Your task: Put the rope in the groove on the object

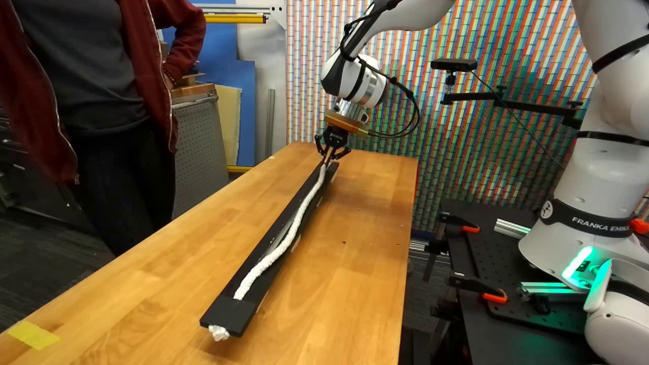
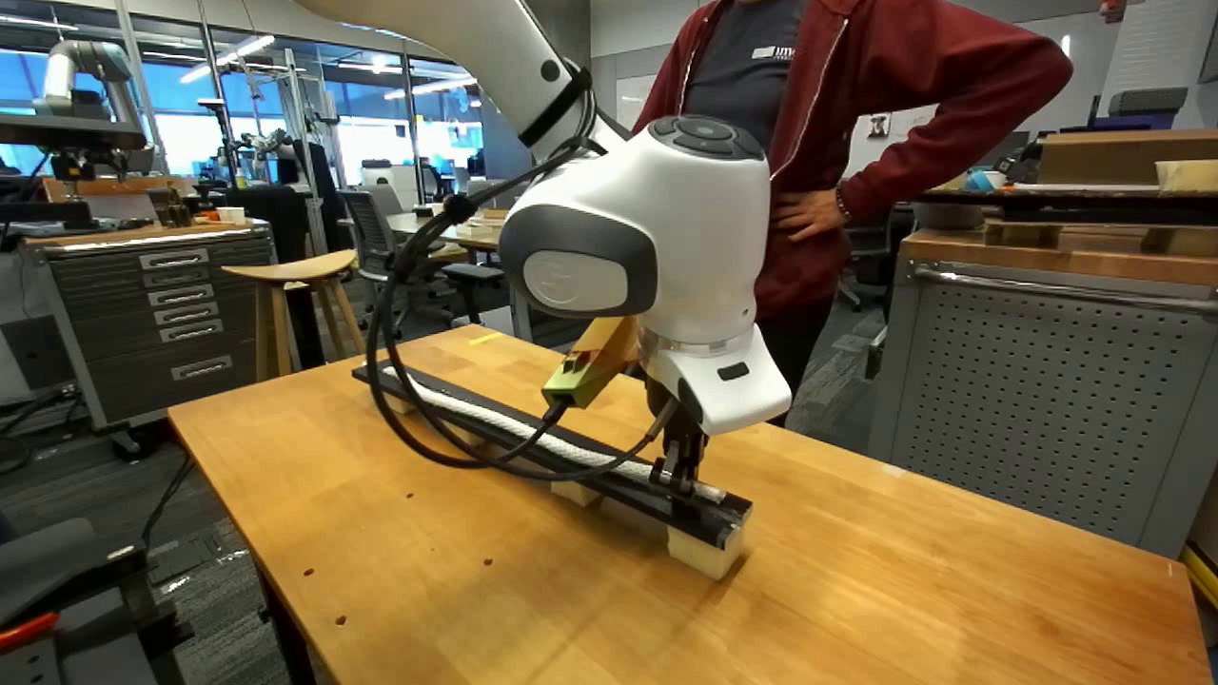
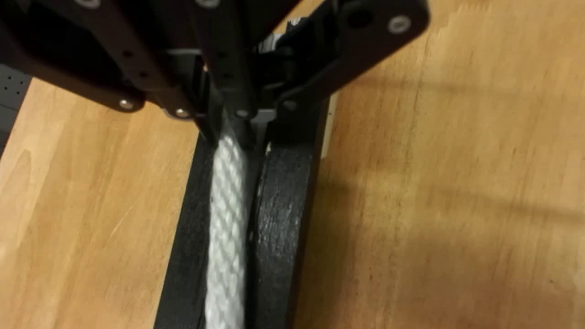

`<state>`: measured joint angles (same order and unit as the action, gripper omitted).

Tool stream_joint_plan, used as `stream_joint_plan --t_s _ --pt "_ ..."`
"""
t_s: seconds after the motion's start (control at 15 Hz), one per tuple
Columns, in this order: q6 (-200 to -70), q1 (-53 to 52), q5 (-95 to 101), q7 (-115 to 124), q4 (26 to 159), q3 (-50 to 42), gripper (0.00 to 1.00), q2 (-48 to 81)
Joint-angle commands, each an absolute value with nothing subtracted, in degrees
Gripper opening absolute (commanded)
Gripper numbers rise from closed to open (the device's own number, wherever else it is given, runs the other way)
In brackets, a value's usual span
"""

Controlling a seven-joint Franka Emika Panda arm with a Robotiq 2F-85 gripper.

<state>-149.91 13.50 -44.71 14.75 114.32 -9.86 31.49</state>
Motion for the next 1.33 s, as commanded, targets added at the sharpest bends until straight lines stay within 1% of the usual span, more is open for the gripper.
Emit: stream_joint_plan --t_s 0.0,0.53,1.2,1.27 --pt "-151.0 12.3 -41.6 19.6 112.9 -11.0 0.03 32.8" --pt "-153.8 9.5 -34.8 32.9 113.6 -14.4 0.03 33.3" --pt "-152.5 9.5 -27.3 40.8 113.1 -14.2 0.03 33.4" --pt "-152.3 9.7 -27.0 41.1 113.1 -14.0 0.04 33.3"
